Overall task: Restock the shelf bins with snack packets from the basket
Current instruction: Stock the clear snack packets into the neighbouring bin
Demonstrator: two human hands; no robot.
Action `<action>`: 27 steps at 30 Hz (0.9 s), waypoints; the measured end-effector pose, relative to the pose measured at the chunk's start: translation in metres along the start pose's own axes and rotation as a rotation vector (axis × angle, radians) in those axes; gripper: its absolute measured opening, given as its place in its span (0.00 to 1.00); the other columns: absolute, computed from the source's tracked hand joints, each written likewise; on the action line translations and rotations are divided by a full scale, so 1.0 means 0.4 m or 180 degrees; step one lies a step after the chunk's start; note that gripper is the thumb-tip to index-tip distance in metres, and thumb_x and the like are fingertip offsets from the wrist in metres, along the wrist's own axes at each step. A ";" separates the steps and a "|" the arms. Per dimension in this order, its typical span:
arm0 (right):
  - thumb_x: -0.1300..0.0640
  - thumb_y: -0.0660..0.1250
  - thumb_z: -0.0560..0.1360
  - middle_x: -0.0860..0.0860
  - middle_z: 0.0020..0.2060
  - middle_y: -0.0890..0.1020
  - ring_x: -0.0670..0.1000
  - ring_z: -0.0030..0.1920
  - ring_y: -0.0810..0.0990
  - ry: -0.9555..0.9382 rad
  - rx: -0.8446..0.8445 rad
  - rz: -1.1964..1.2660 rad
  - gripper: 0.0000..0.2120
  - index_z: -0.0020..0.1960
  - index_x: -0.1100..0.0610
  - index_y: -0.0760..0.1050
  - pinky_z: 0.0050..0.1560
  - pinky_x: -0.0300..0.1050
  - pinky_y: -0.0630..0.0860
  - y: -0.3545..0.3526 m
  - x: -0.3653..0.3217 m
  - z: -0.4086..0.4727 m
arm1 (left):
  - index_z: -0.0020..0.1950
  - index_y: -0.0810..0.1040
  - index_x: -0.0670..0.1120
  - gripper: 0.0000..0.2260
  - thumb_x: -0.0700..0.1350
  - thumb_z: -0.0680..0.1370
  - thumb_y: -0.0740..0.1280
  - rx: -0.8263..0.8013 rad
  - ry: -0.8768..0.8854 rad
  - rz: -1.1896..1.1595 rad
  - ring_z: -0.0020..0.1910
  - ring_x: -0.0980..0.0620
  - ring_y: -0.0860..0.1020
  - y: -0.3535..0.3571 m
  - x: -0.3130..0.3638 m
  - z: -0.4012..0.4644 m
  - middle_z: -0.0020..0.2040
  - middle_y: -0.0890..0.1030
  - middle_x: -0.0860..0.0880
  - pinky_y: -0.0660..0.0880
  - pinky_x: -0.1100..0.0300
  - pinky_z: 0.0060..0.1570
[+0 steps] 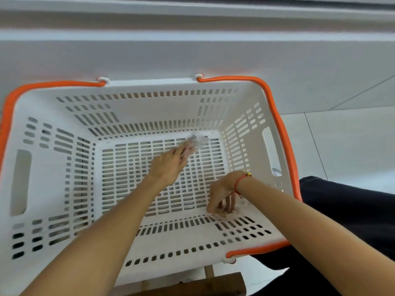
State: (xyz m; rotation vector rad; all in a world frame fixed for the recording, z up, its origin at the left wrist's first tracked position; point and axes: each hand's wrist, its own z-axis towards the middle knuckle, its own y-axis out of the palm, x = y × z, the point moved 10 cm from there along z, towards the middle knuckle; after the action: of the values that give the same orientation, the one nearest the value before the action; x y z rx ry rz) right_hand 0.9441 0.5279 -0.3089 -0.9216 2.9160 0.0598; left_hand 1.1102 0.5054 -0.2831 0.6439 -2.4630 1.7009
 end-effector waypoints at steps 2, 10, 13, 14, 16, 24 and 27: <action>0.50 0.70 0.62 0.52 0.47 0.80 0.54 0.46 0.84 -0.0190 0.0096 0.0452 0.10 0.36 0.51 0.70 0.54 0.56 0.79 0.004 -0.001 -0.014 | 0.75 0.60 0.50 0.22 0.54 0.83 0.45 -0.0216 -0.0674 -0.1205 0.36 0.48 0.76 0.002 -0.037 -0.029 0.50 0.80 0.46 0.70 0.57 0.32; 0.49 0.58 0.69 0.53 0.38 0.80 0.51 0.37 0.77 -0.1522 0.0051 0.3048 0.15 0.47 0.58 0.74 0.43 0.41 0.77 -0.088 -0.042 -0.187 | 0.56 0.78 0.42 0.23 0.59 0.79 0.53 -0.0883 -0.1390 -0.5505 0.48 0.45 0.81 -0.042 -0.096 -0.145 0.51 0.83 0.40 0.73 0.54 0.51; 0.50 0.59 0.70 0.56 0.38 0.80 0.53 0.36 0.77 -0.2149 0.0200 0.3903 0.17 0.49 0.63 0.73 0.42 0.44 0.78 -0.156 -0.053 -0.283 | 0.61 0.76 0.41 0.28 0.63 0.76 0.58 -0.0963 -0.1087 -0.5501 0.50 0.43 0.80 -0.121 -0.109 -0.169 0.56 0.80 0.37 0.72 0.53 0.51; 0.50 0.60 0.70 0.57 0.37 0.79 0.54 0.35 0.77 -0.2348 0.0245 0.4149 0.17 0.49 0.63 0.74 0.41 0.44 0.78 -0.173 -0.063 -0.326 | 0.63 0.74 0.40 0.27 0.60 0.76 0.60 -0.1004 -0.0983 -0.5421 0.51 0.43 0.80 -0.147 -0.111 -0.178 0.58 0.79 0.36 0.72 0.54 0.51; 0.49 0.60 0.73 0.56 0.36 0.80 0.54 0.33 0.78 -0.2752 0.0301 0.4617 0.17 0.47 0.63 0.77 0.39 0.45 0.78 -0.199 -0.081 -0.412 | 0.66 0.70 0.38 0.24 0.51 0.75 0.65 -0.1088 -0.0827 -0.5309 0.56 0.40 0.78 -0.195 -0.115 -0.199 0.62 0.76 0.34 0.74 0.53 0.55; 0.66 0.62 0.74 0.55 0.39 0.84 0.51 0.37 0.84 -0.3103 0.0986 0.4119 0.08 0.49 0.61 0.78 0.38 0.45 0.80 -0.279 -0.159 -0.637 | 0.60 0.76 0.38 0.12 0.40 0.78 0.64 -0.1027 -0.0499 -0.4111 0.58 0.46 0.79 -0.380 -0.126 -0.265 0.60 0.80 0.42 0.76 0.59 0.57; 0.68 0.64 0.73 0.58 0.47 0.82 0.54 0.45 0.81 -0.3024 0.1098 0.3108 0.12 0.56 0.61 0.74 0.49 0.48 0.80 -0.309 -0.194 -0.695 | 0.55 0.79 0.42 0.08 0.41 0.77 0.67 -0.0489 -0.0614 -0.3725 0.54 0.50 0.82 -0.455 -0.168 -0.280 0.54 0.83 0.45 0.77 0.63 0.48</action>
State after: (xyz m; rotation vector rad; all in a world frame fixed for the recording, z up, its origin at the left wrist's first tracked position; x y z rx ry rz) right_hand 1.0598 0.4541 -0.0266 0.5181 2.0607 0.0338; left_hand 1.2218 0.5731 -0.1009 1.7796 -1.5874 0.9634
